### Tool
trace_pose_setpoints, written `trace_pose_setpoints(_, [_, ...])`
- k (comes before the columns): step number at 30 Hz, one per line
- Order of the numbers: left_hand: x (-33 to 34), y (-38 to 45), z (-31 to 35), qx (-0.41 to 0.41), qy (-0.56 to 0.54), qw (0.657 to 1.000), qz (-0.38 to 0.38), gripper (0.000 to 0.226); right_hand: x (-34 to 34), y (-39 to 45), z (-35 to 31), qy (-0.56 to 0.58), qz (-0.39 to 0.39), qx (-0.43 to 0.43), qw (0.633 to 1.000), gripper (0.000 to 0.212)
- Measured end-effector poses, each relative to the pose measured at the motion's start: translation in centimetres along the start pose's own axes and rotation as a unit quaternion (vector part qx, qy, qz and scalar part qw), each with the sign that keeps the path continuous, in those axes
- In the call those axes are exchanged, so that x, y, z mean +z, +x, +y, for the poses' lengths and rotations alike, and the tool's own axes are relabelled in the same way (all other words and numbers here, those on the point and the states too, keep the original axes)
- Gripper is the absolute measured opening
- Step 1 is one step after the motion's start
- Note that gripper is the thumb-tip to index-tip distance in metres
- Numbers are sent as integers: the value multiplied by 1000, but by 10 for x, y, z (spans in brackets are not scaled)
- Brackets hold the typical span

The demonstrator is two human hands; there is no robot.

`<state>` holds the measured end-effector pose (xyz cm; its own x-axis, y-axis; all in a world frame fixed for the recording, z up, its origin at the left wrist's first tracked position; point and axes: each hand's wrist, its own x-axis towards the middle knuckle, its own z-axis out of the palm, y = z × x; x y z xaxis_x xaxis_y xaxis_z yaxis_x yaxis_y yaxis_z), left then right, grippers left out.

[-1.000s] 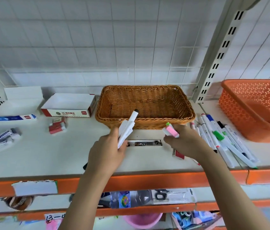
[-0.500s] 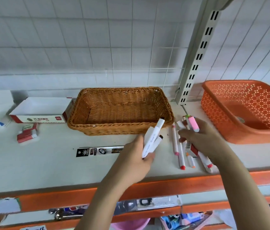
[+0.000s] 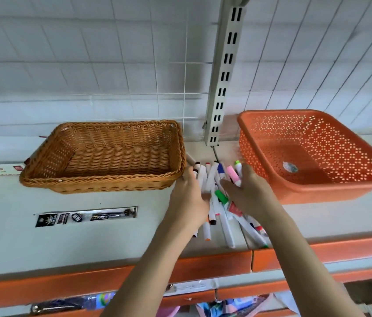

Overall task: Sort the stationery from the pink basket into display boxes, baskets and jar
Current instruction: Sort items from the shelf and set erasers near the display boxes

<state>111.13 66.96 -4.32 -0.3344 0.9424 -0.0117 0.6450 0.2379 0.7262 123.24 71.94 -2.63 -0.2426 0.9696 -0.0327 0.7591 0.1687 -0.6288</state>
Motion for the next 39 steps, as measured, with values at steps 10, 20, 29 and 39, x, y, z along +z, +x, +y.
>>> trace_pose_setpoints(10, [-6,-25,-23,11,61,997,52,58,3,22,-7,18,-65,-4,998,53])
trace_pose_setpoints(20, [0,-15,-21,41,108,991,61,39,8,4,30,-68,32,-125,989,23])
trace_pose_setpoints(29, [-9,-37,-37,97,80,989,72,29,5,-25,40,-32,130,-234,963,16])
trace_pose_setpoints(39, [-37,-55,-64,118,52,989,75,27,26,-45,10,-181,61,-123,974,34])
